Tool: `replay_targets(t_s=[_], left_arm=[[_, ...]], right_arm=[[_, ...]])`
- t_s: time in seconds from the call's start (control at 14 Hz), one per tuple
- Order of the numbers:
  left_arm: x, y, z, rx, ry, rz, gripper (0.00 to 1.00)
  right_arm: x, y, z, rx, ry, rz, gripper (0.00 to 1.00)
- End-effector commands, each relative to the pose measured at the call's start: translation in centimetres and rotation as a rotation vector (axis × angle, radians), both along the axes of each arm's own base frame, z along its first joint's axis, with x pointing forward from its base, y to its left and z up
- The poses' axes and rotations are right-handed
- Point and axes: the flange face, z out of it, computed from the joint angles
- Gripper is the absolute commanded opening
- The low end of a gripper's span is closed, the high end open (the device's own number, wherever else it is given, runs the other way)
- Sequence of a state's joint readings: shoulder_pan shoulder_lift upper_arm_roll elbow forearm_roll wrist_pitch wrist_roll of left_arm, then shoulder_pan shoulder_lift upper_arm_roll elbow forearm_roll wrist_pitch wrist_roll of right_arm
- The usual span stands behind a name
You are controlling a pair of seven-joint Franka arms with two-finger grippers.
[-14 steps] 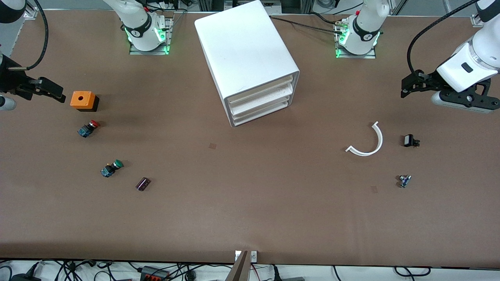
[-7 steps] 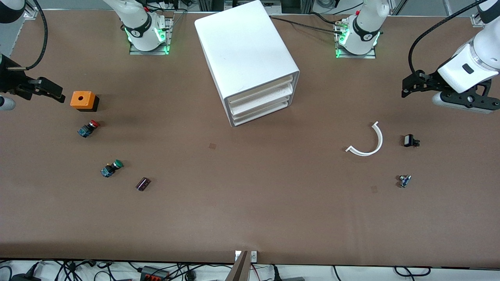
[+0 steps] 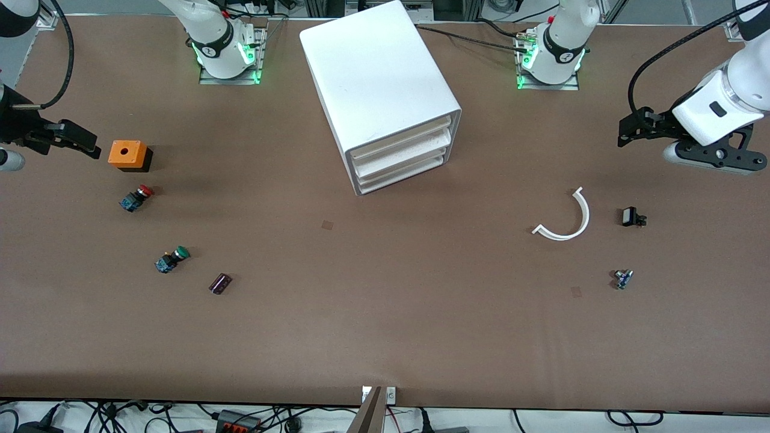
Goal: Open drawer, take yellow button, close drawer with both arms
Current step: 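Reach the left gripper to the drawer handle while the right gripper approaches the cabinet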
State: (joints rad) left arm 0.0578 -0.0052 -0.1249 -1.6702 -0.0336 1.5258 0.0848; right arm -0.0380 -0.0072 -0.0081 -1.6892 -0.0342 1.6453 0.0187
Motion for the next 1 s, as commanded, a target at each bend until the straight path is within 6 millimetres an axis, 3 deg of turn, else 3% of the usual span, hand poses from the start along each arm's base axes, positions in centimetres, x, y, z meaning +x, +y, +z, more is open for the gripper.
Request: replay_targets(t_s=[0.0, 0.14, 0.43, 0.64, 0.93], left_arm=[[0.0, -0.6, 0.1, -0.038, 0.065, -0.015, 1.0], [-0.3, -1.6, 0.2, -0.091, 0.09, -0.018, 1.0], [-0.7, -2.8, -1.7, -0.175, 0.24, -0.038, 1.0], [-1.5, -2.3, -3.8, -0.231, 0.384, -0.111, 1.0], [-1.0, -3.7, -7.1, -0.468, 0.48, -0.195, 1.0]], right_arm=[[0.2, 0.3, -0.7, 0.018, 0.004, 0.014, 1.0], [0.4, 1.5, -1.0, 0.016, 0.009, 0.026, 1.0], [1.0, 3.4, -1.4, 0.017, -0.005, 0.051, 1.0], [1.6, 6.0, -2.3, 0.012, 0.002, 0.007, 1.0], [1.6, 8.5, -2.4, 0.003, 0.002, -0.13, 1.0]])
